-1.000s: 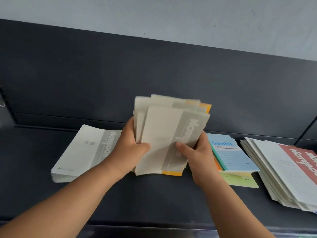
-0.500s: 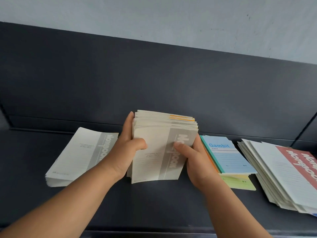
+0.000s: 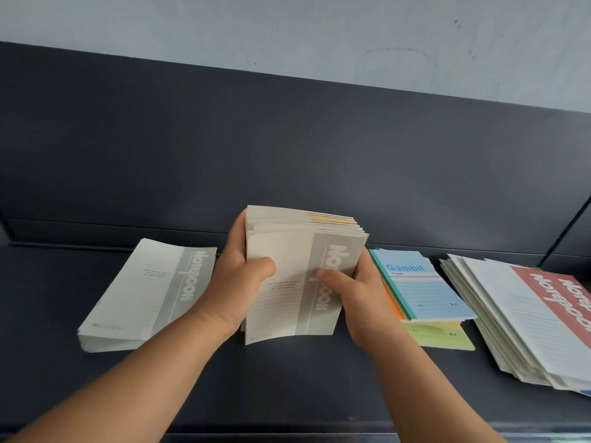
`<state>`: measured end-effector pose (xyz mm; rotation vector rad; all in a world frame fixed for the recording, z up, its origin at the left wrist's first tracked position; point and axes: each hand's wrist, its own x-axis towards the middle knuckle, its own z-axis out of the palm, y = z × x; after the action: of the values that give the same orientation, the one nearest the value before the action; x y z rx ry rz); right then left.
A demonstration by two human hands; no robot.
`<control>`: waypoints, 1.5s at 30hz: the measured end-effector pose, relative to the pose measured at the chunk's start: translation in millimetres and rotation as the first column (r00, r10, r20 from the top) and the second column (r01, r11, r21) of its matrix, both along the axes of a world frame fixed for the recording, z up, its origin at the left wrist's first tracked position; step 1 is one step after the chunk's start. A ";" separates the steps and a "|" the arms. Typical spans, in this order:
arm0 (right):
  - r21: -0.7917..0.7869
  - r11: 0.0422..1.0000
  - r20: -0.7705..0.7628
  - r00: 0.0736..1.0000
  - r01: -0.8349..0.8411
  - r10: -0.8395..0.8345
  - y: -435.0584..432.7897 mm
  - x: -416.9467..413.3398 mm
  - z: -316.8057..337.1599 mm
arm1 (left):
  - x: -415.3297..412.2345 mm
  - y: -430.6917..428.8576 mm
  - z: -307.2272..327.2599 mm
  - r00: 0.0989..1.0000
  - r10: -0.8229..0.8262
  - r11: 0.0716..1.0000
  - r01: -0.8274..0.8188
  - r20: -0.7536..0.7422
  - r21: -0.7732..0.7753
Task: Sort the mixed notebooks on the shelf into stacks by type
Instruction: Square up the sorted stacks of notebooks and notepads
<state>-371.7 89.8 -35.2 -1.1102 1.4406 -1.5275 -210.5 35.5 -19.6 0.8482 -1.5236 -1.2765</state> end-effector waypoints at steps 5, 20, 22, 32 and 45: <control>0.022 0.999 -0.057 0.998 -0.027 0.028 1.2 3.9 6.8 | -0.9 -1.7 0.0 1.000 -0.005 0.999 0.003 0.030 0.044; 0.005 0.999 -0.119 0.992 0.049 -0.048 -7.1 1.7 0.3 | 5.8 -8.2 3.4 0.997 -0.005 0.994 -0.004 0.080 0.111; 0.050 0.998 -0.119 0.993 0.034 -0.028 -5.6 2.7 -5.6 | 6.9 -7.4 -2.7 0.992 -0.024 0.991 0.007 0.127 0.135; 0.172 0.982 -0.243 0.969 0.082 -0.038 -9.8 3.2 -19.6 | 13.4 -7.0 -15.6 0.935 -0.058 0.992 0.013 0.349 0.129; 0.289 0.956 0.076 0.997 -0.046 0.025 -35.3 24.7 1.7 | 48.4 -21.2 19.5 0.919 0.113 0.934 -0.228 0.379 0.276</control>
<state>-347.0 54.5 -33.5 -0.8898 1.5290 -1.2672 -162.2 14.4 0.0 1.4598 -1.4962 -1.3011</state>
